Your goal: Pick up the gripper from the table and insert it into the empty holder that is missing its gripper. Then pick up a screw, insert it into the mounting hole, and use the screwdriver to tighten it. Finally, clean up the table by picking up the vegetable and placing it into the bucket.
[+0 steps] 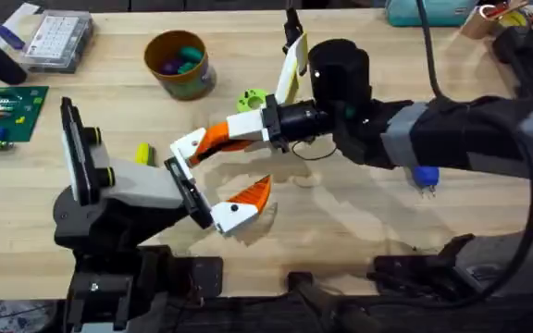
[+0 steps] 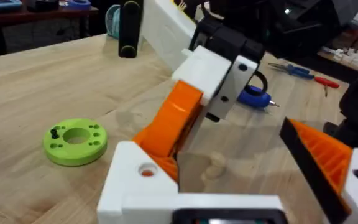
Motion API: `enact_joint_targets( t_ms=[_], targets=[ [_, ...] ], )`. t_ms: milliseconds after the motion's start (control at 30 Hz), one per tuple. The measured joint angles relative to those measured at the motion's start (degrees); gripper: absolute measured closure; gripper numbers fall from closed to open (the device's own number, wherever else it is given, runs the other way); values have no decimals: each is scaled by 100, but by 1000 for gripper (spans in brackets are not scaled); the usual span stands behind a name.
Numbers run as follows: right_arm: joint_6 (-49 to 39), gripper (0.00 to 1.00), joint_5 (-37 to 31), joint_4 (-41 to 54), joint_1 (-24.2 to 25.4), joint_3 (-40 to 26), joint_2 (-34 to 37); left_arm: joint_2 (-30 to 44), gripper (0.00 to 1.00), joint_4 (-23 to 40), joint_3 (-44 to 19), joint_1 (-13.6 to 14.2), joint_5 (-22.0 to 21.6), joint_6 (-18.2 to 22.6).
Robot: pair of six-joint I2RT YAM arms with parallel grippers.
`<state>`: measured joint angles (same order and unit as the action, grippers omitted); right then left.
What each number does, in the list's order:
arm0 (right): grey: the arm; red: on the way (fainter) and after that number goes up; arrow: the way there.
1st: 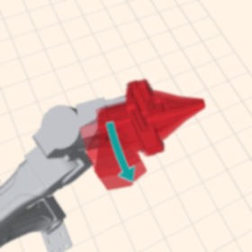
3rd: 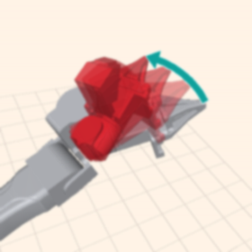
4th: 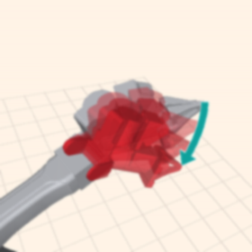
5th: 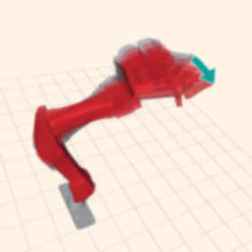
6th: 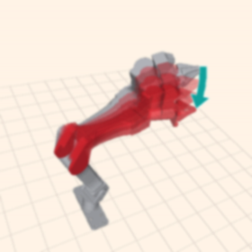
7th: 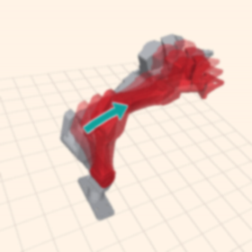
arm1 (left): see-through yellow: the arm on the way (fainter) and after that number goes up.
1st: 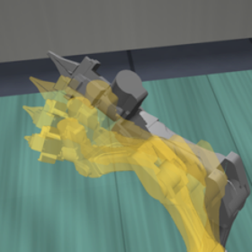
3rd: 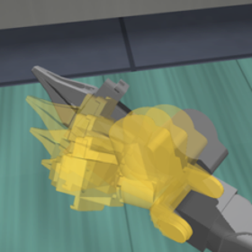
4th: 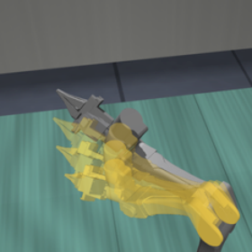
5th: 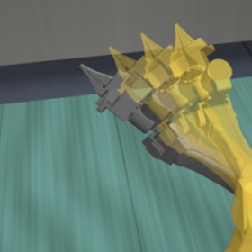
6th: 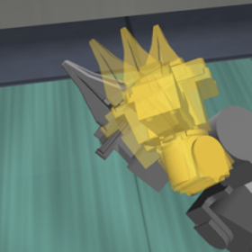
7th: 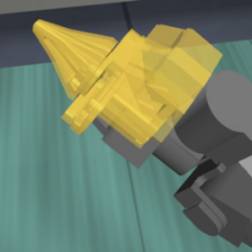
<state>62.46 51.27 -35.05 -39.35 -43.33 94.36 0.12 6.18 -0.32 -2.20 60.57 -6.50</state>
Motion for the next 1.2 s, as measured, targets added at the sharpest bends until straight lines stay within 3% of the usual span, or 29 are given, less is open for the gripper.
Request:
enact_joint_targets(
  t_ms=[800,900,1200],
  targets=[
    [-42,992,39,4,-20,-90,90,-2,12,4,0,-37,-14,0],
    [-60,880,47,35,-17,-92,93,-2,12,4,0,-37,-10,4],
    [-141,757,302,61,73,-92,138,-2,13,11,-4,-35,109,43]
  ],
)
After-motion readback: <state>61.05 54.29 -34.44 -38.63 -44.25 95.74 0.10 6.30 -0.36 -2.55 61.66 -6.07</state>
